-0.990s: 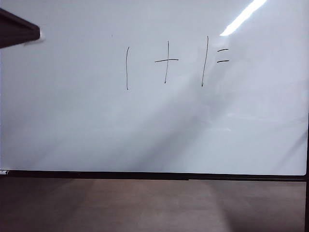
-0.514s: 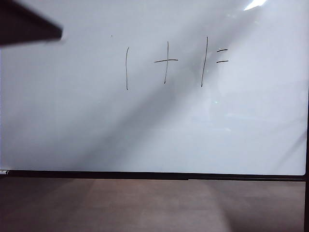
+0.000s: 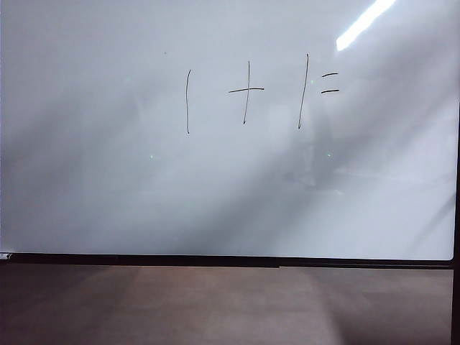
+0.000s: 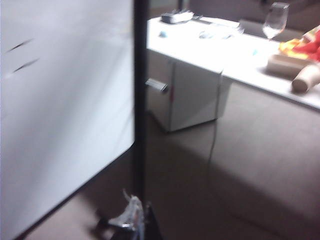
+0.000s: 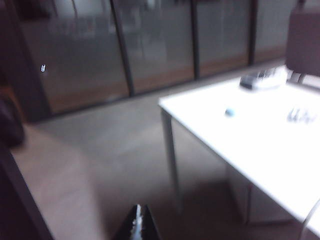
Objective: Reach to the right to find the marker pen, pick it up, and write the answer to the math problem on the whiteboard.
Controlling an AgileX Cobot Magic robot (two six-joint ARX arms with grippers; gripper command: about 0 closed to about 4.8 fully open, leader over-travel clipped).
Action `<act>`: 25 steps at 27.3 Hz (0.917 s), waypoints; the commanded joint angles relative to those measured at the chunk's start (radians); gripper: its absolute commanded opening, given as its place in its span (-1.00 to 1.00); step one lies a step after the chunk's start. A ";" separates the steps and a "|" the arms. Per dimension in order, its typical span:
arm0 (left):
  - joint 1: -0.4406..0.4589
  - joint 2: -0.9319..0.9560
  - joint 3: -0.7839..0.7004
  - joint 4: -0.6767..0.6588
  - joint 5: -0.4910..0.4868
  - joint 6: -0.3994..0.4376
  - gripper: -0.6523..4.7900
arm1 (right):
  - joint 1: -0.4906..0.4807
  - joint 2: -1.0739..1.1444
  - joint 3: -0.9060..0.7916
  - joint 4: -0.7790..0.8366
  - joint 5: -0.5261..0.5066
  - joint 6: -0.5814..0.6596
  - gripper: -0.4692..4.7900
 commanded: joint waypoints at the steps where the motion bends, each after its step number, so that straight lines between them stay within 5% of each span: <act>1: 0.023 0.235 0.218 0.033 0.064 0.003 -0.78 | -0.043 0.096 0.006 0.086 -0.154 0.013 -0.83; 6: 0.096 0.481 0.438 0.034 0.056 0.004 -0.78 | -0.029 0.238 -0.008 0.159 -0.249 -0.057 -0.83; 7: 0.124 0.511 0.460 0.035 0.055 0.004 -0.78 | -0.026 0.261 -0.050 0.250 -0.340 -0.103 -0.83; 9: 0.156 0.532 0.461 0.053 0.056 0.004 -0.78 | -0.025 0.278 -0.127 0.407 -0.363 -0.083 -0.79; 10: 0.169 0.537 0.461 0.053 0.056 0.004 -0.78 | -0.028 0.282 -0.155 0.460 -0.362 -0.083 -0.62; 11: 0.182 0.540 0.460 0.054 0.055 0.004 -0.78 | -0.028 0.293 -0.195 0.532 -0.370 -0.089 -0.20; 17: 0.212 0.541 0.459 0.063 0.048 0.004 -0.78 | -0.027 0.525 -0.198 0.792 -0.470 0.016 0.37; 25: 0.220 0.541 0.457 0.079 0.055 0.004 -0.78 | -0.033 0.787 -0.144 1.001 -0.545 0.008 0.37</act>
